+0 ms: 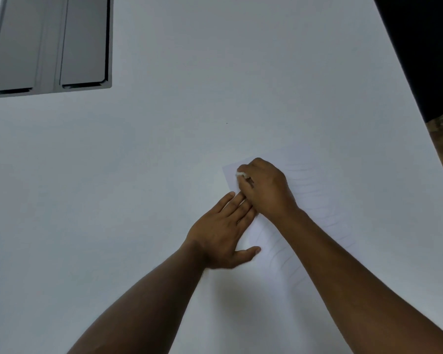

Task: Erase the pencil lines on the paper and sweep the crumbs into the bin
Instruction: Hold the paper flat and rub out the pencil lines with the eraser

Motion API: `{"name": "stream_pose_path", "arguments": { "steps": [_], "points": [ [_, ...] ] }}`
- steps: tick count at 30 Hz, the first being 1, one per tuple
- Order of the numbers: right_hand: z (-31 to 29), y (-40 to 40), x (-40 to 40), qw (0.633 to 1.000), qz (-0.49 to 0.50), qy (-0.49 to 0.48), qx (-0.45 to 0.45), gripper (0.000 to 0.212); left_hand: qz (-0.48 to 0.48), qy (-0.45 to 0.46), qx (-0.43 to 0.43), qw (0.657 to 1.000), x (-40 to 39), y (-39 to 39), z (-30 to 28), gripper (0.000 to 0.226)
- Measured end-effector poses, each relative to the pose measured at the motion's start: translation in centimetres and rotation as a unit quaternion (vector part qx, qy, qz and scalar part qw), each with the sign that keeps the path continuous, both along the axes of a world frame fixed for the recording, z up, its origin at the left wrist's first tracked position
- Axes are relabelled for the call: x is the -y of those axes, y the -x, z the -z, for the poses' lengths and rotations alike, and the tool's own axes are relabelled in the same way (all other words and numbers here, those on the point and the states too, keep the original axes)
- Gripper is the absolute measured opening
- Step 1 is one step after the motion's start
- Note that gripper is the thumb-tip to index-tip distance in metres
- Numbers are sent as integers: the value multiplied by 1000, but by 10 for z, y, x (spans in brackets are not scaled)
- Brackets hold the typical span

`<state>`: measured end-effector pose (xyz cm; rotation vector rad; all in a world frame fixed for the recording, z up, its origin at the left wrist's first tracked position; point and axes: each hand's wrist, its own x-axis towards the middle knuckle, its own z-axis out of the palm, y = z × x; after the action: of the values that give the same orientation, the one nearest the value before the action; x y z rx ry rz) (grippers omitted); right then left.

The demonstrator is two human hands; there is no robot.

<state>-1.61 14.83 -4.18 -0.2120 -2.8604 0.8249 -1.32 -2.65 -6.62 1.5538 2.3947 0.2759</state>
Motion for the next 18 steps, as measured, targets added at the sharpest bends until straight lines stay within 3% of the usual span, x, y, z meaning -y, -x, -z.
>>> {"name": "stream_pose_path", "arguments": {
  "steps": [3, 8, 12, 18],
  "points": [
    [3, 11, -15, 996, 77, -48, -25, 13, 3, -5, -1, 1000, 0, 0, -2, 90],
    [-10, 10, -36, 978, 182, 67, -77, 14, 6, 6, -9, 1000, 0, 0, -1, 90],
    [-17, 6, -25, 982, 143, 68, -98, 14, 8, 8, -8, 1000, 0, 0, -2, 90],
    [1, 6, -5, 997, 76, 0, -30, 10, 4, -11, -3, 1000, -1, 1, -2, 90]
  ]
}}
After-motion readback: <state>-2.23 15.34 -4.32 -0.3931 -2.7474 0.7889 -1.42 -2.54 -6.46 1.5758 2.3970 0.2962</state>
